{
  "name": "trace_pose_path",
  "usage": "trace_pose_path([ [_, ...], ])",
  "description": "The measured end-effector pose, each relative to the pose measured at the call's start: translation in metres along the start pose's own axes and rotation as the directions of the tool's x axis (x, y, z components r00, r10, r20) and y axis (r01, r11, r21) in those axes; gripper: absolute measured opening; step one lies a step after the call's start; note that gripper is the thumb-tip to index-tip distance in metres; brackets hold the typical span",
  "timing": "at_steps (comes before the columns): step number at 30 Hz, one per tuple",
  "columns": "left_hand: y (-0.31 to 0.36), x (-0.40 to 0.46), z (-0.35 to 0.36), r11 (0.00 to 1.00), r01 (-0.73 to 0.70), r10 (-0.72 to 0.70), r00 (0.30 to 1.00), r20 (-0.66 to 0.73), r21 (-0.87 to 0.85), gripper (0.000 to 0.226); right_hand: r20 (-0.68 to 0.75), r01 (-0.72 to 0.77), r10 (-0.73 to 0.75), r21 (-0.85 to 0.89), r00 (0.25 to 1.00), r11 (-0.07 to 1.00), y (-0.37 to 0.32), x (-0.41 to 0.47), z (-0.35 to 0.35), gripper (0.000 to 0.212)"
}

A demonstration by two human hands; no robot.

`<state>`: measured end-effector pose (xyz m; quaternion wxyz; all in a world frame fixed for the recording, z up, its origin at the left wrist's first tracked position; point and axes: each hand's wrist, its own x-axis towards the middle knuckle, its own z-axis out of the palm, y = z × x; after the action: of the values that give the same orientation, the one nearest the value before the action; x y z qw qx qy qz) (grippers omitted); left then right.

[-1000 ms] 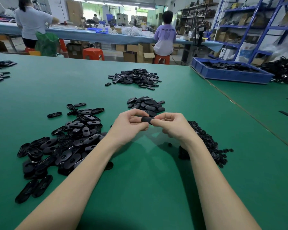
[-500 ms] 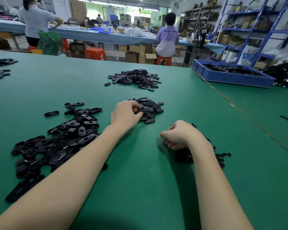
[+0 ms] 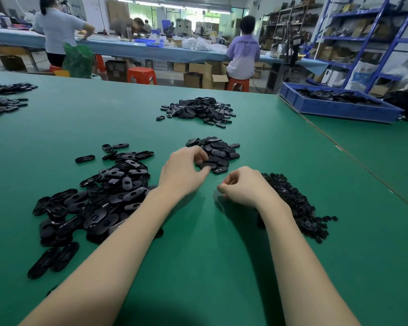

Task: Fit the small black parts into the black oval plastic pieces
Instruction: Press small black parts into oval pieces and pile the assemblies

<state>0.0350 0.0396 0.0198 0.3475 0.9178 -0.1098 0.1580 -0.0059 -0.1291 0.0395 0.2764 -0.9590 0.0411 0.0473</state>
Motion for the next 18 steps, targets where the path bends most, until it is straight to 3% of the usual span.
trace_pose_path([
  [6, -0.019, -0.019, -0.032, 0.999, -0.027, 0.032, 0.994, 0.105, -0.041, 0.011, -0.014, 0.092, -0.092, -0.01, 0.996, 0.996, -0.011, -0.003, 0.013, 0.011],
  [13, -0.038, -0.019, -0.067, 0.999, 0.042, -0.041, 0.998, 0.045, -0.024, 0.013, -0.007, 0.188, -0.189, -0.076, 0.982, 0.979, -0.024, -0.002, 0.027, 0.013],
  [16, -0.05, -0.016, -0.084, 0.99, 0.128, -0.13, 0.991, 0.022, 0.067, 0.019, 0.005, 0.23, -0.23, -0.077, 0.973, 0.97, -0.03, -0.001, 0.033, 0.014],
  [18, -0.059, -0.016, -0.092, 0.947, 0.237, -0.245, 0.97, 0.01, 0.216, 0.021, 0.012, 0.255, -0.255, -0.091, 0.967, 0.963, -0.034, -0.001, 0.036, 0.015],
])
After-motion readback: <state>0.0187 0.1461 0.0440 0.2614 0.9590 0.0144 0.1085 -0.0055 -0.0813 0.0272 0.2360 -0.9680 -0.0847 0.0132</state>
